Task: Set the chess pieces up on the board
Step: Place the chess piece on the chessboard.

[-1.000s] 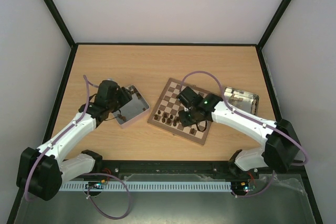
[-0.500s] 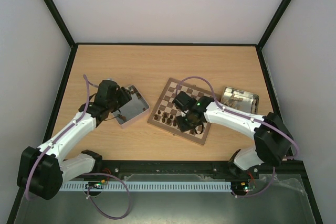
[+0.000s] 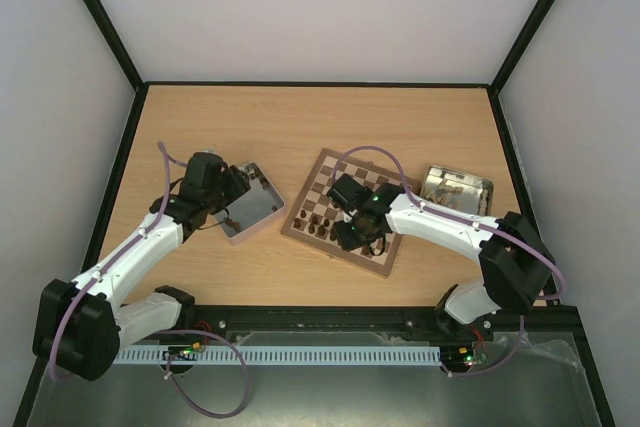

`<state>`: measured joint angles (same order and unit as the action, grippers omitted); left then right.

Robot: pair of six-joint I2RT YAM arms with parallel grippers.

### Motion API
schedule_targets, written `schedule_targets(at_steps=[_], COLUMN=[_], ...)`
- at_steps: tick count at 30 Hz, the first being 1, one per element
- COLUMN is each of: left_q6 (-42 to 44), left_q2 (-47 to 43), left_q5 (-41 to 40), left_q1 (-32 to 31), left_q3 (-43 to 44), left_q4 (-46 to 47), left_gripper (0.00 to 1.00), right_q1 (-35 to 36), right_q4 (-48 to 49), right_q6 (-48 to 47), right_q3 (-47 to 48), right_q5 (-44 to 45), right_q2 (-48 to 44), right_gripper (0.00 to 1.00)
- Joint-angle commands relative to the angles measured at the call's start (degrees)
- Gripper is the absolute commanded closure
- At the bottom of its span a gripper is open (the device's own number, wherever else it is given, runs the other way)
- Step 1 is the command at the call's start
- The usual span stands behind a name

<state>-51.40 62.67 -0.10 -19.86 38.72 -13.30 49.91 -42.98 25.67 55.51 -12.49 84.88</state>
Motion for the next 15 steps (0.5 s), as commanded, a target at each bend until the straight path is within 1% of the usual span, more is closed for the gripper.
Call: schedule_targets(at_steps=[1, 8, 15], left_q6=[0.8, 0.9, 1.4], left_q2=[0.6, 0.4, -0.4], left_q5=[-0.6, -1.2, -2.2], left_q1=[0.4, 0.5, 1.0], left_q3=[0.1, 0.2, 0.0], left_q4=[-0.9, -1.3, -2.5], left_gripper=[0.36, 0.36, 0.36], right_q1=[0.4, 0.4, 0.4], right_q4=[-0.6, 0.0, 1.0], right_q6=[-0.2, 0.5, 1.7], right_q3=[0.9, 1.5, 3.3], right_q5=[1.1, 3.0, 6.4], right_q2=[0.0, -0.9, -5.1], right_gripper=[0.74, 0.75, 0.74])
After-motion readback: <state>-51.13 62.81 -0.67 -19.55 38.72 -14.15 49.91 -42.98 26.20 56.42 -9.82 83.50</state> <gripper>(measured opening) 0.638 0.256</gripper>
